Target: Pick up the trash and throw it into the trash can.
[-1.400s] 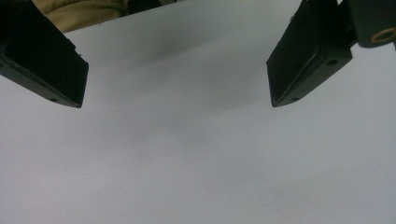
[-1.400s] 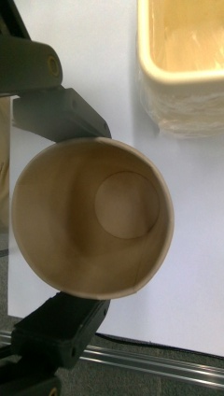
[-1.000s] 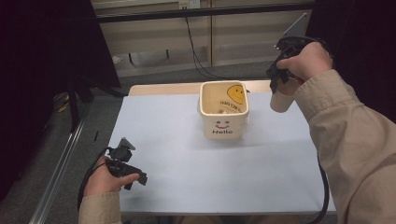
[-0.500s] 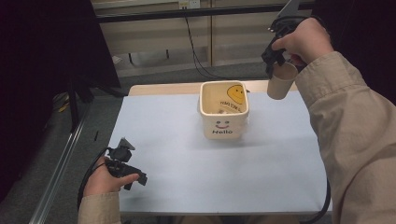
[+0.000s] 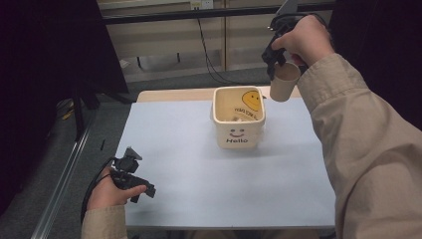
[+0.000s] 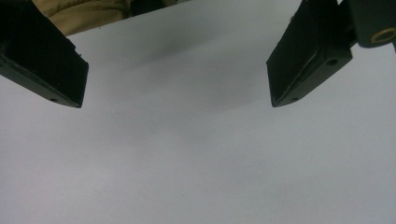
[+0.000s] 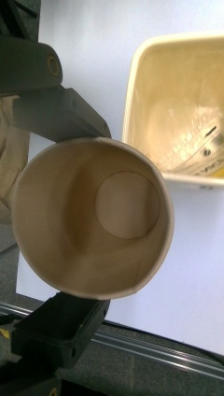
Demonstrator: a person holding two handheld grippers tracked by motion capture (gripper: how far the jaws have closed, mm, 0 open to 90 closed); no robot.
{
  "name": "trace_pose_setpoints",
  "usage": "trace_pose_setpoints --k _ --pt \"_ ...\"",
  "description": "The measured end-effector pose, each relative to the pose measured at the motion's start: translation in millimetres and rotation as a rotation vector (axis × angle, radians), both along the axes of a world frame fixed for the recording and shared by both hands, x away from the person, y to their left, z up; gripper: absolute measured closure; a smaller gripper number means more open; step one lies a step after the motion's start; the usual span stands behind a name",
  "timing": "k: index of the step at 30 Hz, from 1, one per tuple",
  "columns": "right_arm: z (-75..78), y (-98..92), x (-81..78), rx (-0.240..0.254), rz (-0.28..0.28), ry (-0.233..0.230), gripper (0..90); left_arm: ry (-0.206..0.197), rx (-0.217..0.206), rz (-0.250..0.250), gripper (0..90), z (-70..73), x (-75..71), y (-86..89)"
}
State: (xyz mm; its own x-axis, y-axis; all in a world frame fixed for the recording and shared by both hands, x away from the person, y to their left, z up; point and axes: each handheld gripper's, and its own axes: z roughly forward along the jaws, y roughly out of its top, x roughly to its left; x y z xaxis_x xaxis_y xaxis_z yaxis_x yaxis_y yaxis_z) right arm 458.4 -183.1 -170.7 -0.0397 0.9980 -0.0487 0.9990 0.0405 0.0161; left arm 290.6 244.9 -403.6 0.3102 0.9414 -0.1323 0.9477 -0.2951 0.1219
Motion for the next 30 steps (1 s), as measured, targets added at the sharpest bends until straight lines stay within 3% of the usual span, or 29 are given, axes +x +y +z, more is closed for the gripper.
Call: trace_pose_setpoints --k 9,17,20,30 --pt "3.3 37.7 8.6 0.029 0.065 -0.013 21.9 -0.009 0.016 -0.015 5.3 -1.3 0.2 -1.5" --pt "-2.3 51.5 14.3 0.038 0.078 -0.017 21.8 -0.008 0.007 -0.023 5.3 -1.5 0.5 -2.5" --pt "-7.9 53.5 16.5 0.019 0.088 -0.022 21.8 -0.006 -0.004 -0.011 5.3 -1.5 -0.6 -2.5" --pt "-45.2 65.7 26.1 0.034 0.110 0.011 21.6 -0.010 0.003 -0.015 5.2 -1.6 0.2 -1.1"
